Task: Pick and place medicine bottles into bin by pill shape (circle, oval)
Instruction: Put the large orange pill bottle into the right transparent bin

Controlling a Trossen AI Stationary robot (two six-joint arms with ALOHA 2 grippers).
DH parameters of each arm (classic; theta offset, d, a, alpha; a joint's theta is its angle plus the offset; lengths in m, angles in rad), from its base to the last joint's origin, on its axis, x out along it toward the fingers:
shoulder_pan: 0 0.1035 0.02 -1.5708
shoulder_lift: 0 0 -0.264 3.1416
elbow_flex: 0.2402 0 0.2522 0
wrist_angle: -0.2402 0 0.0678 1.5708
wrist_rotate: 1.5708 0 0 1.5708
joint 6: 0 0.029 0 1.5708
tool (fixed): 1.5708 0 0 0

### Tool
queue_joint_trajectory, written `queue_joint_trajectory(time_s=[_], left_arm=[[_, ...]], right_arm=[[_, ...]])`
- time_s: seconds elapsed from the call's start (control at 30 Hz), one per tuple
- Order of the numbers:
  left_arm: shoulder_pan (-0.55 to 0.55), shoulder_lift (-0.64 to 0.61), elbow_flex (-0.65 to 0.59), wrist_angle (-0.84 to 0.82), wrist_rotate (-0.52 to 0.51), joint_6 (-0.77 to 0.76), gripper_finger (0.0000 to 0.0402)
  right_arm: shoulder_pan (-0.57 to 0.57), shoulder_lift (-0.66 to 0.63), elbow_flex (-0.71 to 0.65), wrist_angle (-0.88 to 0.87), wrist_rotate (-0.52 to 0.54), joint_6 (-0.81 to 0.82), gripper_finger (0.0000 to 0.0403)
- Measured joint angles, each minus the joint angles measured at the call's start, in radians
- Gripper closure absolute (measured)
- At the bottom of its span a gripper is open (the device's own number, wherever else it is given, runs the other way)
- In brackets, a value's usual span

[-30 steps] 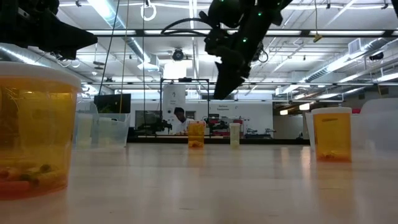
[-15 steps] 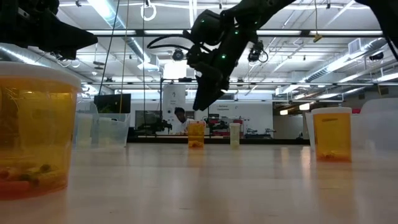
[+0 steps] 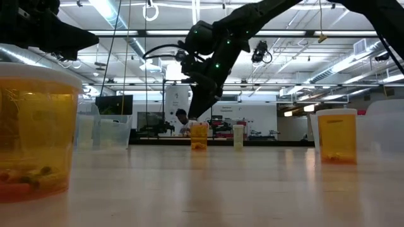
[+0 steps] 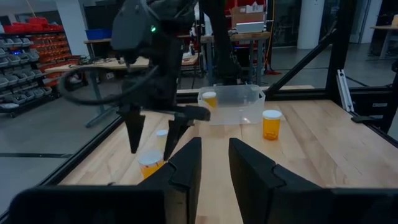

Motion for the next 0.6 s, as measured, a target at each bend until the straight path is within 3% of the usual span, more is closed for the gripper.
queue_joint_trajectory(time_s=[0.33,0.6], left_arm=[[0.000,0.000,0.000,0.000,0.000,0.000,0.0318],[0.000,0.000,0.000,0.000,0.000,0.000,0.0312]], right_arm=[[-0.002,0.031,0.000,0.002,-0.008,-0.016,0.0102],[-0.009,0.035,0.000,-0.024,-0.005,-0.019,0.0148]])
